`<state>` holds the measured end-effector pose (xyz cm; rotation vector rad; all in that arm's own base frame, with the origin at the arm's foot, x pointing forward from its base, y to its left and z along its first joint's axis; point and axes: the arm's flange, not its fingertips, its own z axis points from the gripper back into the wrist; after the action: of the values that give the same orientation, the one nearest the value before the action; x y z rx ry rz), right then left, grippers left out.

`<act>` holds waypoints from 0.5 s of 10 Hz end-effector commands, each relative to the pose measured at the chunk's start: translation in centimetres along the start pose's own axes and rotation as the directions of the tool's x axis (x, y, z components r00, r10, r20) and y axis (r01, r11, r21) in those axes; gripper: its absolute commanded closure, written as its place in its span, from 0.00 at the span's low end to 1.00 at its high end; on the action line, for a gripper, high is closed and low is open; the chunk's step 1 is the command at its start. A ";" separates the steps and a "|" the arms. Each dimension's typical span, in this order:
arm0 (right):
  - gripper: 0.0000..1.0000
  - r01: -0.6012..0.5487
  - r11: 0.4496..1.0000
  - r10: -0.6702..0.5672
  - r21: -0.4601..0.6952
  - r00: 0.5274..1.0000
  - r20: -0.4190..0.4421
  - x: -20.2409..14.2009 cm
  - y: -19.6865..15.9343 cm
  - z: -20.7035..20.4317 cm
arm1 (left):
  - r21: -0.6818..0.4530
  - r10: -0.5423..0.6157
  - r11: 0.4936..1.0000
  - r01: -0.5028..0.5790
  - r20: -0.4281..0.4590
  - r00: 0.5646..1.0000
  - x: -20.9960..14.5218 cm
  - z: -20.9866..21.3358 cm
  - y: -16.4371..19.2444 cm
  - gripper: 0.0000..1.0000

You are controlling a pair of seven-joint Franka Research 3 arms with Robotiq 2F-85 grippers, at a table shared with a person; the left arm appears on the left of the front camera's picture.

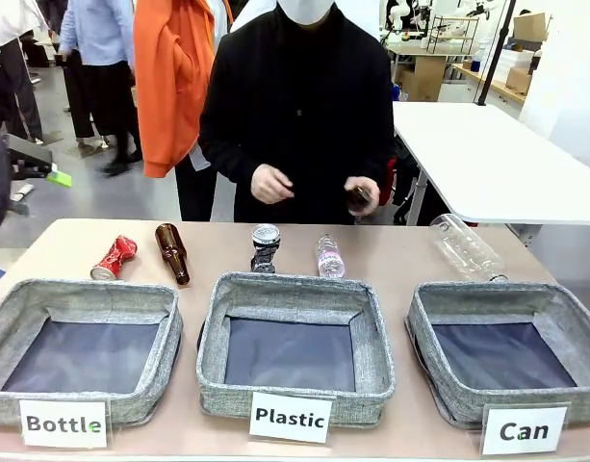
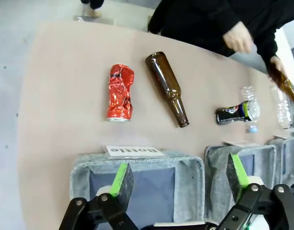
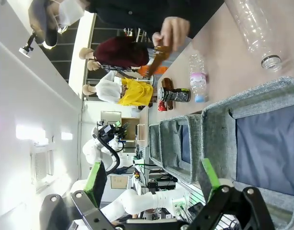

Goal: Sort the can waste into the basket.
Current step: Pick up the can waste from the table and place it in the right Fabric basket.

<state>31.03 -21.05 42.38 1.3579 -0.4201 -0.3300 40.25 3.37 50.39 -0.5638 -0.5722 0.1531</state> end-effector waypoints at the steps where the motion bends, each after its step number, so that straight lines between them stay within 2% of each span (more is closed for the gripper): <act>1: 0.00 -0.008 1.000 0.008 0.005 1.000 -0.009 0.1 0.2 0.3 | 0.058 -0.139 0.988 0.145 -0.090 0.986 -0.1 -1.6 -1.5 0.00; 2: 0.00 -0.008 1.000 0.008 0.005 1.000 -0.009 0.1 0.2 0.3 | 0.090 -0.169 0.980 0.179 -0.107 0.980 1.2 -2.6 -1.5 0.00; 3: 0.00 -0.008 1.000 0.008 0.005 1.000 -0.009 0.1 0.2 0.3 | 0.072 -0.245 0.963 0.260 -0.166 0.955 2.5 -3.8 -1.3 0.00; 5: 0.00 -0.008 1.000 0.008 0.005 1.000 -0.009 0.1 0.2 0.3 | 0.051 -0.281 0.952 0.301 -0.238 0.930 4.6 -7.6 -0.8 0.00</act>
<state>31.03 -21.06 42.39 1.3577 -0.4199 -0.3301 45.66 -0.32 47.95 -0.3930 -0.4458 -0.1191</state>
